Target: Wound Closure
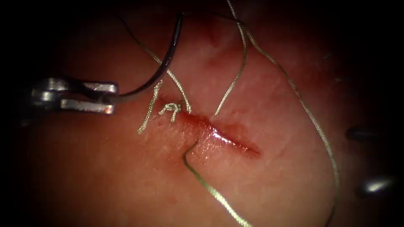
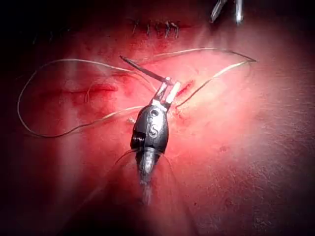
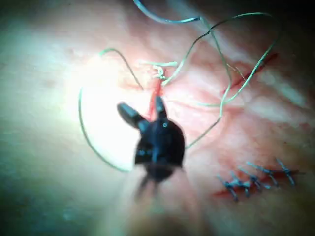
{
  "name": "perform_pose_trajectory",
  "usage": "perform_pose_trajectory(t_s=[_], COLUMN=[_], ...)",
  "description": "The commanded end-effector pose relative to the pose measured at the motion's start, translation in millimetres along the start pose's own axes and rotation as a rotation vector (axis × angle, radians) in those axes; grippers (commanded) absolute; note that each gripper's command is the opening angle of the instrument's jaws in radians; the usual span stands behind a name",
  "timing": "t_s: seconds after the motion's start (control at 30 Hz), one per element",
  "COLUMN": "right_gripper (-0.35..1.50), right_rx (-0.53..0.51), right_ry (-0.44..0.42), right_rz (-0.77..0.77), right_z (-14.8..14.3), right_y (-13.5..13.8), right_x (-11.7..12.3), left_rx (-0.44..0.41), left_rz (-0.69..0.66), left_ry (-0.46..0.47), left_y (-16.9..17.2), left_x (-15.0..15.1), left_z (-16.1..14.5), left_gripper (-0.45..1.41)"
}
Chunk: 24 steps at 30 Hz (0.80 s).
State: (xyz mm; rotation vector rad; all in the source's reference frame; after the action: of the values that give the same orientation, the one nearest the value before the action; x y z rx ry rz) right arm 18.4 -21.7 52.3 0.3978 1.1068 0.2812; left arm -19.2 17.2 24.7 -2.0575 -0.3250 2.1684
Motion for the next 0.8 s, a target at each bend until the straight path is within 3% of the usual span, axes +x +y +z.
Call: perform_pose_trajectory(t_s=[0.03, 0.3, 0.33, 0.47, 0.5, 0.53, 0.57, 0.6, 0.63, 0.8], right_gripper=[1.15, 1.18, 1.18, 1.10, 1.03, 0.61, -0.06, -0.23, -0.35, -0.35], right_rx=[-0.013, -0.036, -0.036, -0.026, -0.016, 0.006, 0.024, 0.030, 0.036, -0.028], right_ry=[0.002, -0.052, -0.052, -0.082, -0.080, -0.087, -0.098, -0.100, -0.105, -0.132], right_rz=[-0.029, -0.097, -0.097, -0.140, -0.156, -0.174, -0.204, -0.207, -0.218, -0.233], right_z=[4.1, 16.7, 16.7, 21.3, 22.2, 23.0, 23.3, 23.3, 23.2, 20.1], right_y=[0.6, 1.5, 1.5, 1.1, 0.9, 0.7, 0.6, 0.6, 0.6, -1.5], right_x=[-0.7, -4.6, -4.6, -6.0, -6.2, -6.4, -6.5, -6.5, -6.6, -4.3], left_rx=[0.001, 0.001, 0.001, 0.001, 0.001, 0.001, 0.001, 0.001, 0.001, 0.001], left_rz=[0.001, 0.003, 0.003, 0.003, 0.003, 0.003, 0.003, 0.003, 0.003, 0.003], left_ry=[0.000, -0.001, -0.001, -0.001, -0.001, -0.001, -0.001, -0.001, -0.001, -0.001], left_y=[-0.3, -0.1, -0.1, -0.1, -0.1, -0.1, -0.1, -0.1, -0.1, 0.0], left_x=[-0.7, -0.9, -0.9, -0.9, -0.9, -0.9, -0.9, -0.8, -0.8, -0.8], left_z=[0.6, 0.7, 0.7, 0.7, 0.7, 0.7, 0.7, 0.7, 0.7, 0.7], left_gripper=[-0.45, -0.45, -0.45, -0.45, -0.45, -0.45, -0.45, -0.45, -0.45, -0.45])
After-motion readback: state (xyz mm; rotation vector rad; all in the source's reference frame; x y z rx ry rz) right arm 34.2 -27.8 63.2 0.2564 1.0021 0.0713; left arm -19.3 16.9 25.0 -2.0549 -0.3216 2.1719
